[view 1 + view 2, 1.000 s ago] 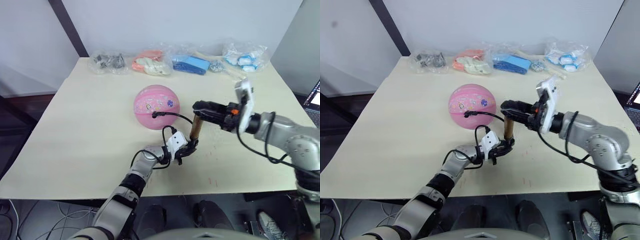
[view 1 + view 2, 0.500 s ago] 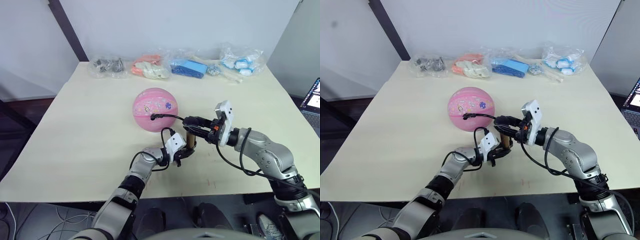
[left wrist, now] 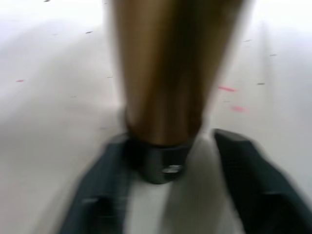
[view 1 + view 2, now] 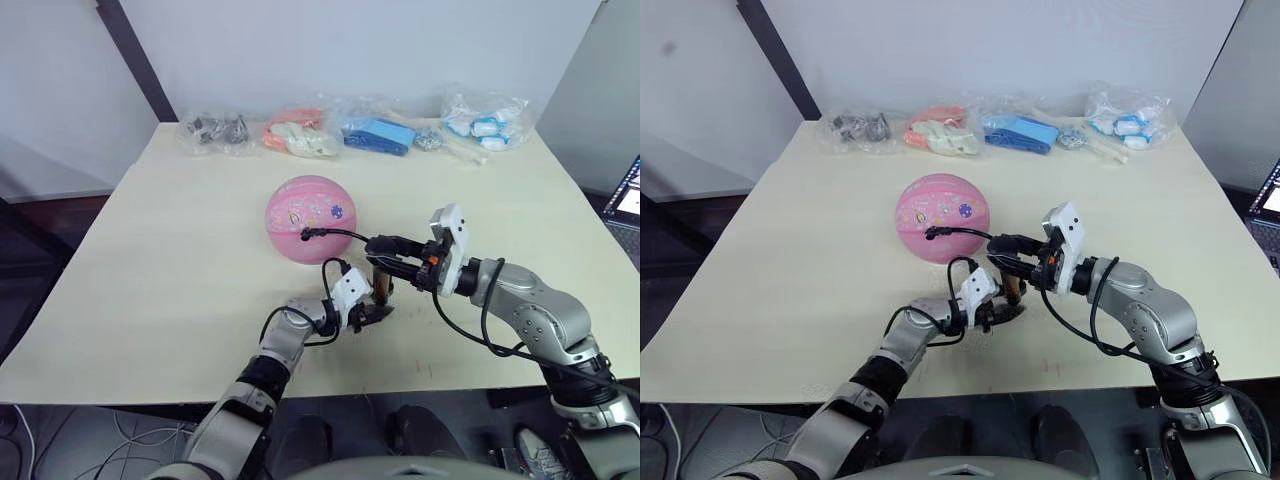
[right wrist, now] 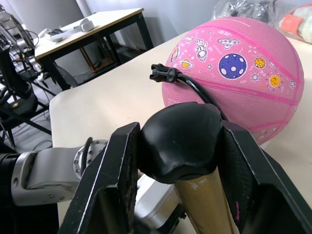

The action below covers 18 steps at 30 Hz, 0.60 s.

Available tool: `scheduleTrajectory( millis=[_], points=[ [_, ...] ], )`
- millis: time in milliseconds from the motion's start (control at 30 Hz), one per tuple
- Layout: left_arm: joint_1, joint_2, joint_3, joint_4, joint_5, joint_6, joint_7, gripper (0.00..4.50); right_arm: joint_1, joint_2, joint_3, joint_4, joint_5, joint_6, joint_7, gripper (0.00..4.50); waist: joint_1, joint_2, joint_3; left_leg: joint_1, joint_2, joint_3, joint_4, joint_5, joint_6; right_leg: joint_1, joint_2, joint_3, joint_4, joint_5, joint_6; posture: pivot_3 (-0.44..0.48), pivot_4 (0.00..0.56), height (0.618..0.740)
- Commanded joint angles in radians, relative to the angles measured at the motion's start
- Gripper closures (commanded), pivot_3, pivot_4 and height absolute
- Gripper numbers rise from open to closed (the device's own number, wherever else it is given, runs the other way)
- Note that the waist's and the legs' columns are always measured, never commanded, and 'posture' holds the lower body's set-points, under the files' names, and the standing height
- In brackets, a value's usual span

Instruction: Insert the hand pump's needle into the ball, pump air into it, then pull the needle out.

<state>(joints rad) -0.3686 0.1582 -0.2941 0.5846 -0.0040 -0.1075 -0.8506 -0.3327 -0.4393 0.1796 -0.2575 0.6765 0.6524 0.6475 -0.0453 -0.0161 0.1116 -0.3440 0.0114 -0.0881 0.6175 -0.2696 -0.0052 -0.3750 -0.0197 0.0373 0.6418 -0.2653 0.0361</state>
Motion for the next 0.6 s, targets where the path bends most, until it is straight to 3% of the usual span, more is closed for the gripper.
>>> scheduleTrajectory(
  millis=[33,300,600],
  points=[
    [0.068,0.033,0.017,-0.111,-0.039,0.064,-0.03,0.0,0.065,-0.02,0.06,0.089,-0.064,0.121,-0.032,2.74,-0.001,0.001,0.003,0.0,0.0,0.0,0.0,0.0,0.0,0.0,0.0,0.0,0.0,0.0,0.0,0.0,0.15,0.74],
    [0.165,0.126,0.064,-0.39,-0.121,0.212,-0.045,0.0,0.044,-0.036,0.02,0.034,-0.045,0.159,-0.041,2.74,0.005,0.005,0.02,-0.002,-0.001,-0.001,0.0,0.0,0.0,-0.002,-0.002,-0.002,0.0,0.0,0.0,0.0,0.15,0.74],
    [0.267,0.269,0.19,-0.695,-0.322,0.37,-0.134,0.0,-0.052,-0.069,-0.1,-0.136,0.107,0.341,-0.085,2.74,0.007,0.005,0.038,-0.01,-0.005,-0.003,0.0,0.001,-0.001,-0.009,-0.01,-0.005,0.0,0.0,0.0,0.0,0.15,0.74]
  ],
)
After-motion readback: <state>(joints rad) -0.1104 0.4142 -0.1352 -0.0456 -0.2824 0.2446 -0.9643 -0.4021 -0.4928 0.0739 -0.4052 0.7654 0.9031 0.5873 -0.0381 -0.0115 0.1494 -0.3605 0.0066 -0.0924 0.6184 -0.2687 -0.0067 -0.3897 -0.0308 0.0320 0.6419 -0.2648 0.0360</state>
